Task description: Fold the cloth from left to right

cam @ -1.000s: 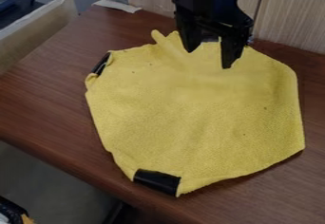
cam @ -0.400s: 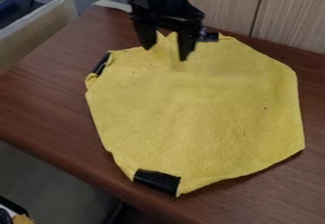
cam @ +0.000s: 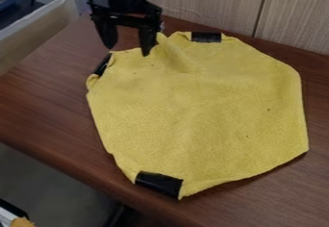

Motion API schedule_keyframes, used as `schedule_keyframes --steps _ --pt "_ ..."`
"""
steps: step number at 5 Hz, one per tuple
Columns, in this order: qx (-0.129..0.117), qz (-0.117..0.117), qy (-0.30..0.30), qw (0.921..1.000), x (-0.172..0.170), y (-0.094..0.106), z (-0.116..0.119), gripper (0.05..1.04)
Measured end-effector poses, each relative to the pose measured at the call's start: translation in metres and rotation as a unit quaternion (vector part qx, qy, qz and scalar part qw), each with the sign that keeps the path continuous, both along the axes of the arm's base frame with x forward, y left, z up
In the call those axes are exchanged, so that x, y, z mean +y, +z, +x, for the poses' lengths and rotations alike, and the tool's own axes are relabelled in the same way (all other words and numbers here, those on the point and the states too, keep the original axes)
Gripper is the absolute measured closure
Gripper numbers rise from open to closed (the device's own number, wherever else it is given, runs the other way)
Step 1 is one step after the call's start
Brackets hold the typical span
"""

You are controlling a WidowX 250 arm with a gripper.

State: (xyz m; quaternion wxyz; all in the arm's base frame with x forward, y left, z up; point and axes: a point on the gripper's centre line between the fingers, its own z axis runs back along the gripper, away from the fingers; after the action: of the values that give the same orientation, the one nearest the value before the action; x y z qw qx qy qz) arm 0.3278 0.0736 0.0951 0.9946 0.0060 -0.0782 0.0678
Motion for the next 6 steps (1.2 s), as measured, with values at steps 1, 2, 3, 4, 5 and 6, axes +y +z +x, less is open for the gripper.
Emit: schedule_keyframes --steps 1,2,3,4,5,6 --pt "0.014 0.002 0.045 0.9989 0.026 -0.019 -0.003 0.083" --pt "0.005 0.007 0.081 0.9967 0.042 -0.023 -0.008 0.083" --pt "0.022 0.003 0.096 0.9951 0.046 -0.038 -0.011 0.132" --pt "0.028 0.011 0.089 0.9956 0.044 -0.042 -0.01 0.413" --pt "0.03 0.019 0.076 0.9965 0.038 -0.042 -0.008 0.714" --pt "0.033 0.023 0.072 0.9965 0.036 -0.042 -0.008 0.912"
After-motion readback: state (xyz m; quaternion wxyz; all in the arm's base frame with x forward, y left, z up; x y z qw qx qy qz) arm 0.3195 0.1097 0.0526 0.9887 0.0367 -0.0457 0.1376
